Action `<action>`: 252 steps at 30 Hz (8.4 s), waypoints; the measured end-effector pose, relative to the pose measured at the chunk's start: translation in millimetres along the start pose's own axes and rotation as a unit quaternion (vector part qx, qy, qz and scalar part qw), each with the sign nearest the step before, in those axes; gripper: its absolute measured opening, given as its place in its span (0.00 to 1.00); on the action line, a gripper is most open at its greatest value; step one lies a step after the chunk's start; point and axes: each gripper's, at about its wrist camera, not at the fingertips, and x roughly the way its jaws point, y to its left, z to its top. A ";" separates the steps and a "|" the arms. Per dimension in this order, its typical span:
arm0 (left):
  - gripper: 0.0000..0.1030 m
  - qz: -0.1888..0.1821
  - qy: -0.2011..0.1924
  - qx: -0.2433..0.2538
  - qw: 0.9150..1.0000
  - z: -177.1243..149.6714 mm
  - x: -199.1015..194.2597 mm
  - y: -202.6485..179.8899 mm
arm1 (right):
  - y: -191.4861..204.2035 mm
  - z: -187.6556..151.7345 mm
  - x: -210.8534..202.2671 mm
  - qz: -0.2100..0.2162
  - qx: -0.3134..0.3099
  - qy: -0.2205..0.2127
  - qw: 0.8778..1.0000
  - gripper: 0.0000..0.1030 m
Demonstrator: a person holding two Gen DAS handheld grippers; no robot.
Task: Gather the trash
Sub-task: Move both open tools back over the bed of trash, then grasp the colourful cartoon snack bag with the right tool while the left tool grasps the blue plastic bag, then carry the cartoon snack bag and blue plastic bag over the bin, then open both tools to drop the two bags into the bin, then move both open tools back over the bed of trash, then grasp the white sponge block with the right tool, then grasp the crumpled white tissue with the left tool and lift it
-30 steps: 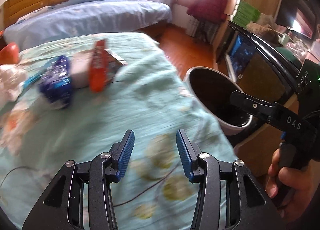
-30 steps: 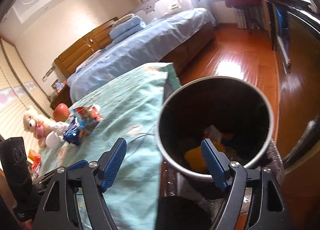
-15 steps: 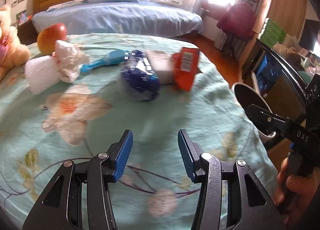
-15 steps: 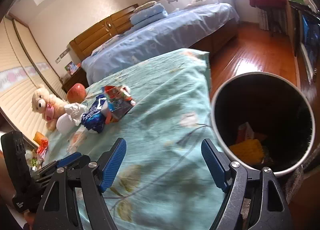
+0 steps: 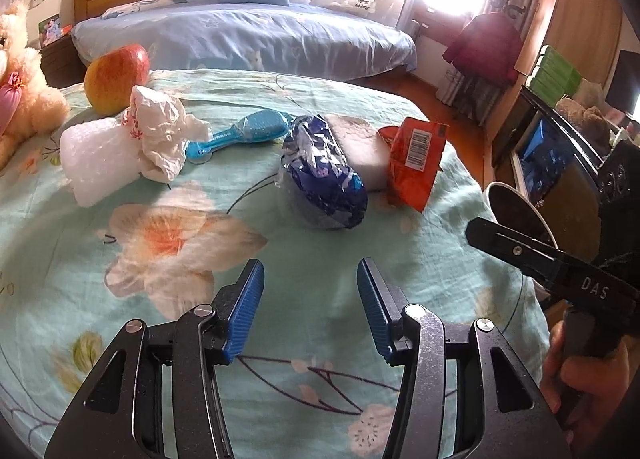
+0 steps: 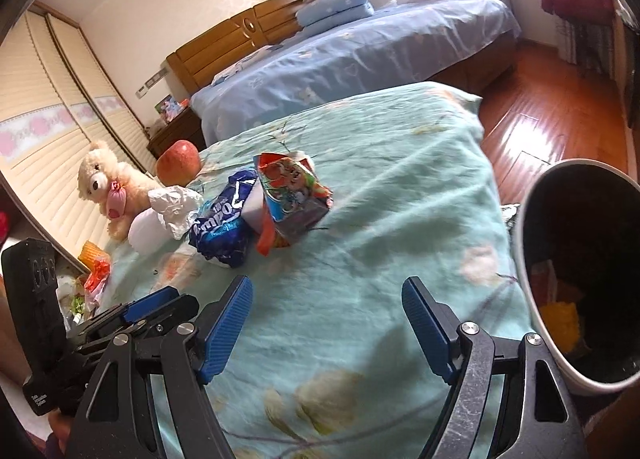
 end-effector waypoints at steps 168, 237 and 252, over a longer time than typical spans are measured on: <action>0.46 -0.129 0.048 0.116 0.984 -0.5 40.1 -171.3 | -157.5 -19.4 -97.3 -0.088 0.129 -0.061 0.986 0.67; 0.01 0.057 0.002 -0.114 0.992 58.9 51.7 99.4 | 50.1 40.2 89.7 -0.048 -0.069 0.020 0.996 0.46; 0.02 0.040 -0.012 -0.127 0.991 37.6 18.9 112.5 | 45.4 26.8 68.7 -0.013 -0.043 0.013 0.999 0.45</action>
